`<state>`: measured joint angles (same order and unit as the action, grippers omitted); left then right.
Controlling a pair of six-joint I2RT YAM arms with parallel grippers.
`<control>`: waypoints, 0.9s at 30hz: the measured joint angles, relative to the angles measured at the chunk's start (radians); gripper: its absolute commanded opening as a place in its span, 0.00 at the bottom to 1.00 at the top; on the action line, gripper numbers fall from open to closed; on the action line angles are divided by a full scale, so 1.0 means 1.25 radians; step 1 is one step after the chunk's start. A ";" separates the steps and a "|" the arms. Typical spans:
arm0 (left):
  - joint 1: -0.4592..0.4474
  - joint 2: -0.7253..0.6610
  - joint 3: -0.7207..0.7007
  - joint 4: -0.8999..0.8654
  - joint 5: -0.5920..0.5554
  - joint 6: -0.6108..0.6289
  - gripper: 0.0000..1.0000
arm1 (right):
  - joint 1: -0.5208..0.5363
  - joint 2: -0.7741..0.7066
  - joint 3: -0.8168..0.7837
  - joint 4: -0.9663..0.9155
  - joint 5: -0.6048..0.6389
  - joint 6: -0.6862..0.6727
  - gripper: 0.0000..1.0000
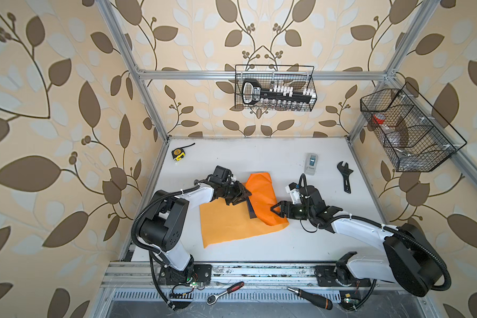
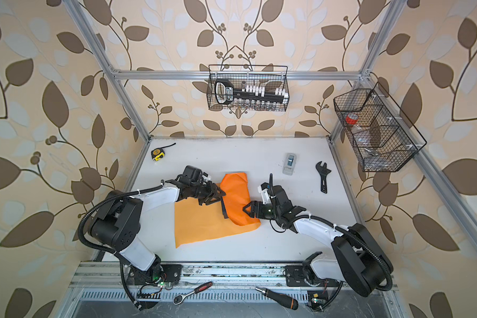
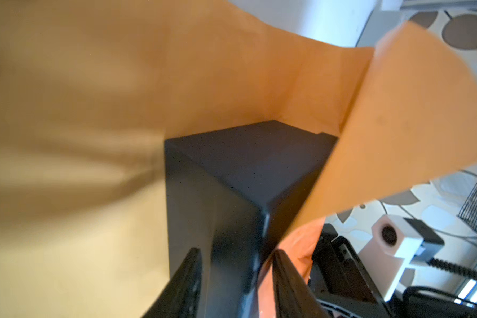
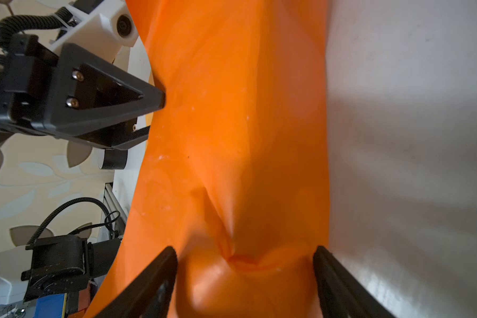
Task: Wrap a gift box in wrapping paper
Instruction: First fold the wrapping paper around the gift box.
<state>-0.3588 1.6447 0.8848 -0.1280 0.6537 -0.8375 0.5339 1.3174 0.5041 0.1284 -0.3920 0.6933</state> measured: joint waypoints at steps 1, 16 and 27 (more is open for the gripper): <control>0.001 -0.002 0.000 -0.014 -0.002 0.004 0.62 | 0.005 0.011 0.000 0.011 0.001 0.004 0.78; -0.012 -0.044 -0.019 -0.087 0.002 0.019 0.70 | 0.019 0.078 0.047 0.044 0.012 0.029 0.77; -0.018 -0.138 -0.018 -0.099 0.001 0.015 0.64 | 0.018 0.078 0.083 0.007 0.015 0.032 0.77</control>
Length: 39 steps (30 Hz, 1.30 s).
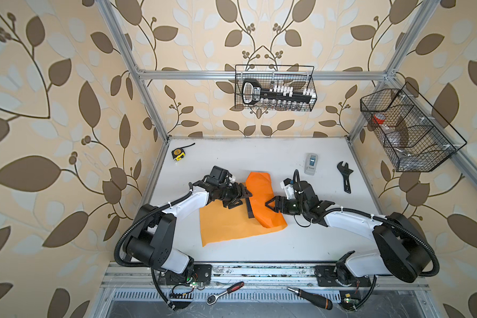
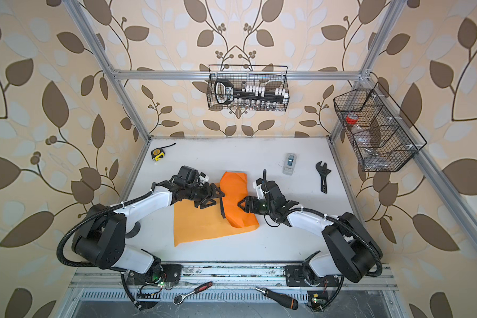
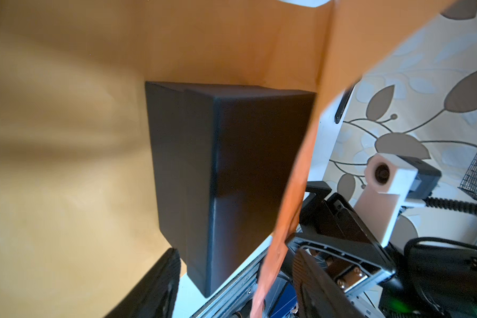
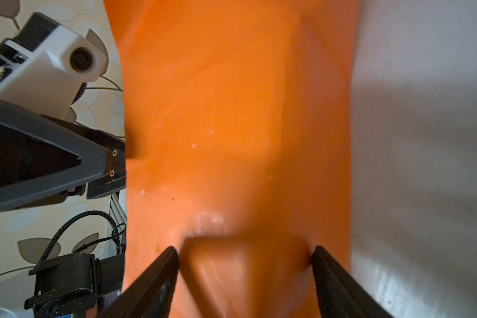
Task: Wrap a gift box in wrapping paper
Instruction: First fold the wrapping paper around the gift box.
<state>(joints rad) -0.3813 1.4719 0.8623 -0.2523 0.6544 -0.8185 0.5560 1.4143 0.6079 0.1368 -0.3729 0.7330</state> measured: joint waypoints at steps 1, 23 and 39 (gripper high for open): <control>-0.004 0.000 0.003 -0.011 -0.002 0.002 0.63 | 0.000 0.000 0.004 -0.002 0.000 0.000 0.77; -0.068 0.066 0.107 -0.113 -0.060 0.027 0.13 | 0.000 0.005 0.030 -0.017 0.002 0.003 0.78; -0.067 0.066 0.174 -0.199 -0.119 0.089 0.00 | -0.011 0.005 0.045 -0.036 0.002 -0.012 0.82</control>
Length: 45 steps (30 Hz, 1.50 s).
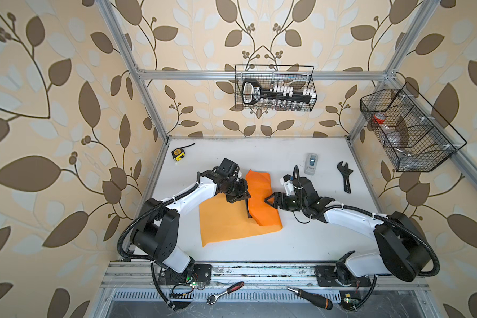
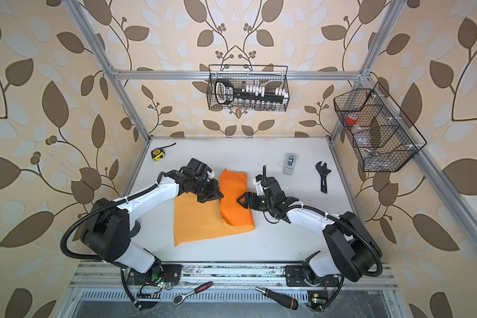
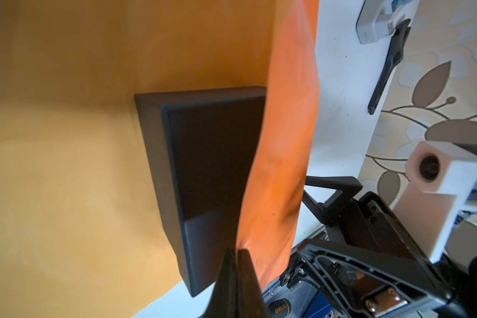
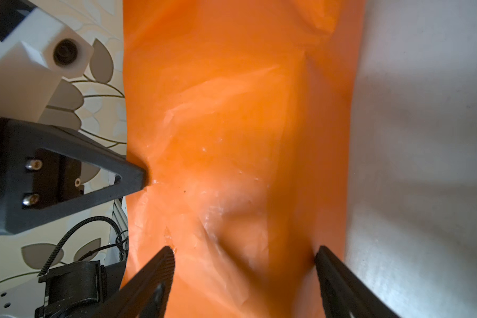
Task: Wrap a gift box in wrapping paper
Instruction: First fold the wrapping paper around the gift box.
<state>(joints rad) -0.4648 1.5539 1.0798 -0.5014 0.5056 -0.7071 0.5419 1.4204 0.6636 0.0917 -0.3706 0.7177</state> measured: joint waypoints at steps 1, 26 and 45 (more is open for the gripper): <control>0.001 0.000 0.000 -0.003 -0.004 0.001 0.00 | 0.000 0.000 0.003 -0.005 0.000 -0.004 0.82; 0.069 -0.031 -0.118 0.031 -0.008 0.010 0.00 | 0.006 0.097 0.105 -0.037 0.000 -0.059 0.86; 0.080 -0.036 -0.148 0.071 0.014 0.010 0.00 | 0.023 0.182 0.131 -0.033 0.000 -0.073 0.75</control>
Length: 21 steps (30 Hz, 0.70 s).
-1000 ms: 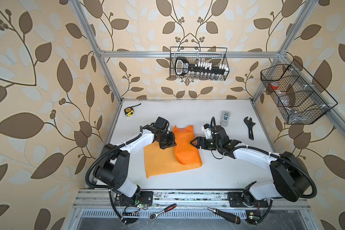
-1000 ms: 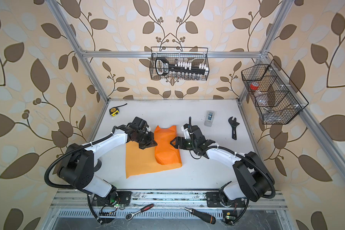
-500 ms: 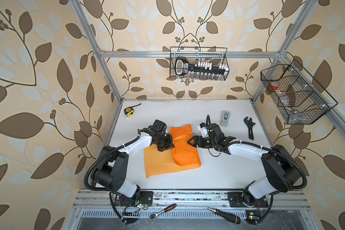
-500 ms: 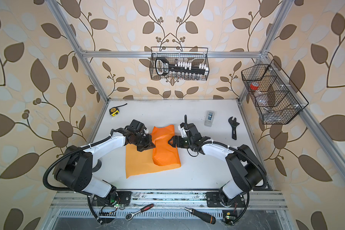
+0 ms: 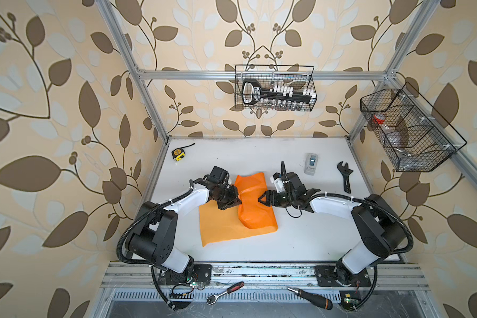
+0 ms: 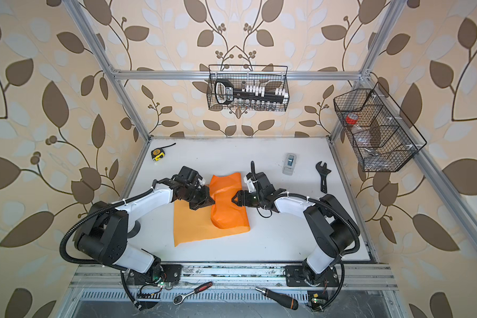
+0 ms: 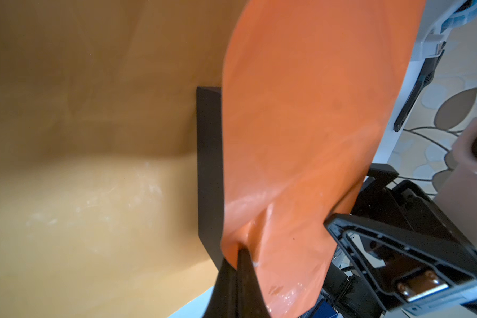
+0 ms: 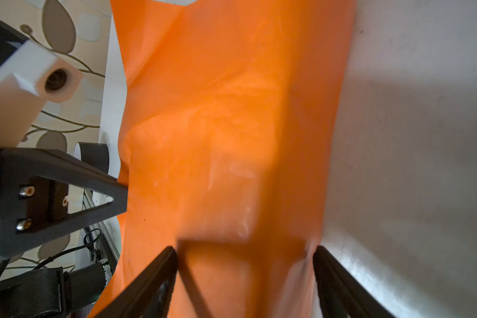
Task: Wrap a gift box in wrapping paper
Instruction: First fold the wrapping paper around the gift box.
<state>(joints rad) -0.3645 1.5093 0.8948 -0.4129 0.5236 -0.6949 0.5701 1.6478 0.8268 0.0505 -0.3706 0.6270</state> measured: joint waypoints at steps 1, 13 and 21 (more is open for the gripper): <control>0.002 -0.001 -0.001 0.001 0.000 0.000 0.04 | 0.000 0.000 0.000 0.002 0.000 0.000 0.75; 0.054 -0.089 -0.032 -0.058 -0.018 0.014 0.60 | 0.002 0.001 -0.006 0.019 0.007 0.000 0.74; 0.117 -0.180 -0.112 -0.109 -0.052 0.027 0.73 | 0.012 0.000 -0.006 0.023 0.031 -0.001 0.75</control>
<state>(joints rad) -0.2176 1.2842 0.7551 -0.5491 0.4580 -0.6605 0.5850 1.6474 0.8188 0.0788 -0.3325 0.6258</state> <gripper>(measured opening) 0.672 0.748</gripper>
